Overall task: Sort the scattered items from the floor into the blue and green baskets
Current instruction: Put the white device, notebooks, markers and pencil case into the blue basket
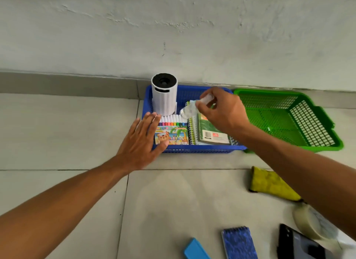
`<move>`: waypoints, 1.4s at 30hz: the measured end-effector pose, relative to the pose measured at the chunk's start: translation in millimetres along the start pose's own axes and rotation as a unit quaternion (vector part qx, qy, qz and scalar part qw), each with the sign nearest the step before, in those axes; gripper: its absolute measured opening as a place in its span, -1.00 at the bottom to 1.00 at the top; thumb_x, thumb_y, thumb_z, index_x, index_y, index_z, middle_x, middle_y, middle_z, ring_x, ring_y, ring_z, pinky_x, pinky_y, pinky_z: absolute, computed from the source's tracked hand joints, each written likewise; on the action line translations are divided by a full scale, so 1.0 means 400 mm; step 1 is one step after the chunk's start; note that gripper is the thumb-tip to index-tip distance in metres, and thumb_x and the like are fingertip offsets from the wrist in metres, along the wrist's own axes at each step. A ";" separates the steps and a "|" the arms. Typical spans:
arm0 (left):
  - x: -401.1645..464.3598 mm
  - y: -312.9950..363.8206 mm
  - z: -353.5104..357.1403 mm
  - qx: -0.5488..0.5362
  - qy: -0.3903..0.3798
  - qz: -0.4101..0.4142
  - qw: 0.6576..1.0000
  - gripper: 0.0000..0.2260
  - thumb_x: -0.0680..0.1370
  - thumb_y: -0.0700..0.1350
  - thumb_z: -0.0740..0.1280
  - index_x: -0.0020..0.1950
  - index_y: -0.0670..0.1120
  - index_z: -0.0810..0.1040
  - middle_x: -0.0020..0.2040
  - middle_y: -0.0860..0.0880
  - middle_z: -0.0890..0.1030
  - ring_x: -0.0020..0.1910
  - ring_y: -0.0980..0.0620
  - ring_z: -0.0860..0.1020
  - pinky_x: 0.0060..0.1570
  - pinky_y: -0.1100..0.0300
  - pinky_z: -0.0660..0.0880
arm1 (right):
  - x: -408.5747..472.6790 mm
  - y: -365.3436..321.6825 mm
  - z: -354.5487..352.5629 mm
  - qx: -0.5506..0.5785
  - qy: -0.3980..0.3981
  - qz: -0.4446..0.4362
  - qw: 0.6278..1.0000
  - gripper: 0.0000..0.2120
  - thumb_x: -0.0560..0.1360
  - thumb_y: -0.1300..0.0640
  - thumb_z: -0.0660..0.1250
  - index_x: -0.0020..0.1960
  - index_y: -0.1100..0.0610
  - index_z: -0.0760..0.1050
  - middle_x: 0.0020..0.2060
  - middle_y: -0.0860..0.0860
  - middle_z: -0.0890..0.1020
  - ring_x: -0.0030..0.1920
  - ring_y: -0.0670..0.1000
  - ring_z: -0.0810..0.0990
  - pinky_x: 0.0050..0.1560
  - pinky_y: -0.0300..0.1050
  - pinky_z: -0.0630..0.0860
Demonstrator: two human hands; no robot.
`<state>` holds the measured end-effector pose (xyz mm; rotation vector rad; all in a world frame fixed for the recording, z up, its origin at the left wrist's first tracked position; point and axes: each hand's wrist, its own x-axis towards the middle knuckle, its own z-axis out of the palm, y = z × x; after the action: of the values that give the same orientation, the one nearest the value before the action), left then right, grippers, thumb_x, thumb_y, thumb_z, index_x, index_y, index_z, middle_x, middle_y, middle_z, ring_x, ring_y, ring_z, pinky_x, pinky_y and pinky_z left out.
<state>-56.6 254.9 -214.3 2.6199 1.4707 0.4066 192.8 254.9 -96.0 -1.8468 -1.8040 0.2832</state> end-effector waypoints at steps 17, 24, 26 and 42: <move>0.010 -0.002 0.014 0.018 -0.030 -0.020 0.999 -0.26 0.56 0.38 -0.15 0.54 -0.10 0.17 0.56 -0.09 0.14 0.57 -0.03 0.03 0.52 -0.08 0.05 | 0.208 0.028 0.280 -0.078 -0.076 0.171 0.979 -0.70 0.55 -0.05 0.26 0.22 0.06 0.44 0.05 0.13 0.60 0.00 0.21 0.59 -0.07 0.04 0.54; 0.016 0.006 0.001 0.043 -0.055 -0.018 0.997 -0.22 0.54 0.39 -0.22 0.55 -0.11 0.14 0.57 -0.09 0.12 0.57 -0.04 0.00 0.52 -0.07 0.00 | 0.198 0.045 0.246 0.014 -0.096 0.212 0.972 -0.54 0.53 -0.09 0.35 0.38 0.02 0.39 0.16 0.10 0.58 0.00 0.11 0.60 -0.01 0.04 0.60; 0.015 0.009 -0.005 0.053 -0.066 -0.020 0.996 -0.22 0.54 0.38 -0.22 0.56 -0.12 0.13 0.57 -0.10 0.12 0.57 -0.05 0.00 0.52 -0.09 0.01 | 0.192 0.041 0.225 0.021 -0.098 0.216 0.971 -0.45 0.52 -0.10 0.36 0.45 0.02 0.33 0.21 0.10 0.56 0.04 0.11 0.60 0.04 0.07 0.61; 0.029 0.039 -0.062 0.161 -0.159 -0.024 0.974 -0.07 0.39 0.43 -0.44 0.57 -0.11 -0.01 0.58 -0.07 0.08 0.57 -0.03 -0.08 0.50 -0.06 -0.01 | -0.280 0.002 0.094 -0.091 -0.143 -0.215 0.962 -0.64 0.52 -0.08 0.30 0.27 0.03 0.46 0.11 0.06 0.50 -0.01 0.07 0.53 0.02 0.00 0.47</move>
<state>-45.0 255.7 -185.1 2.7083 1.5922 -0.2712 165.4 154.7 -152.0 -1.5300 -2.4452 0.2346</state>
